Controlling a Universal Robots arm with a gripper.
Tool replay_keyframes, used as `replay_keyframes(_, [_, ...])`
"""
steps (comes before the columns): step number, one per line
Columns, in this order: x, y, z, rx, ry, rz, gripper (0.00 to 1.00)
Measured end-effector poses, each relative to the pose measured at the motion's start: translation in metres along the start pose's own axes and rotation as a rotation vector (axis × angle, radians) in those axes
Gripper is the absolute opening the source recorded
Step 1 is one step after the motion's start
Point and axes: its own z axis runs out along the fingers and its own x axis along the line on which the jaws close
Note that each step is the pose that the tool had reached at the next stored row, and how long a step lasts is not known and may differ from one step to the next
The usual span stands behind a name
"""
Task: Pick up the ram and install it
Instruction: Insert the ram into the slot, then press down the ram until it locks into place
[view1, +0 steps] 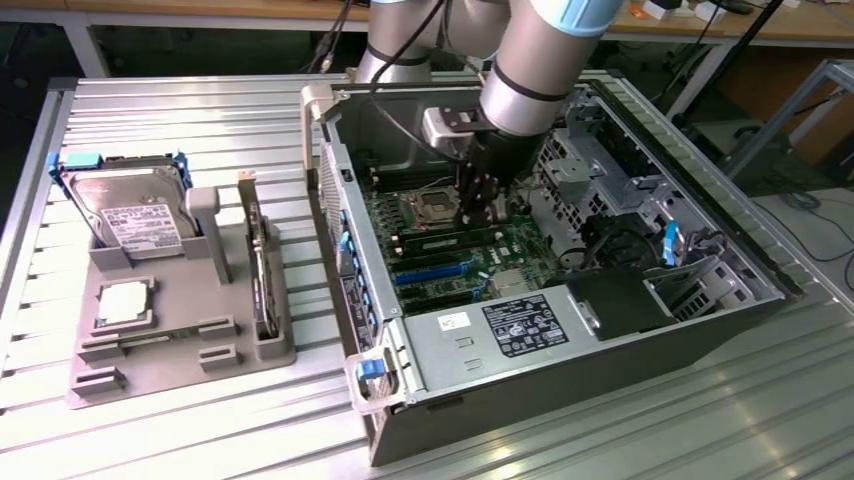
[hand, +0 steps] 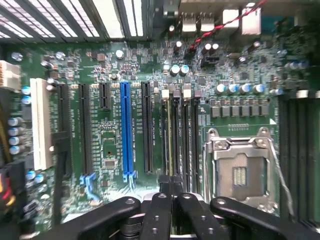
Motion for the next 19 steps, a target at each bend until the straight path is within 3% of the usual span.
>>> replay_keyframes(3, [-0.0013, 0.0004, -0.0119, 0.0002, 0.001, 0.003, 0.1])
replay_keyframes(18, [-0.0014, 0.0003, -0.013, 0.0002, 0.0009, 0.003, 0.1])
replay_keyframes(19, [-0.0015, -0.0049, -0.0133, 0.0001, 0.0001, 0.003, 0.1])
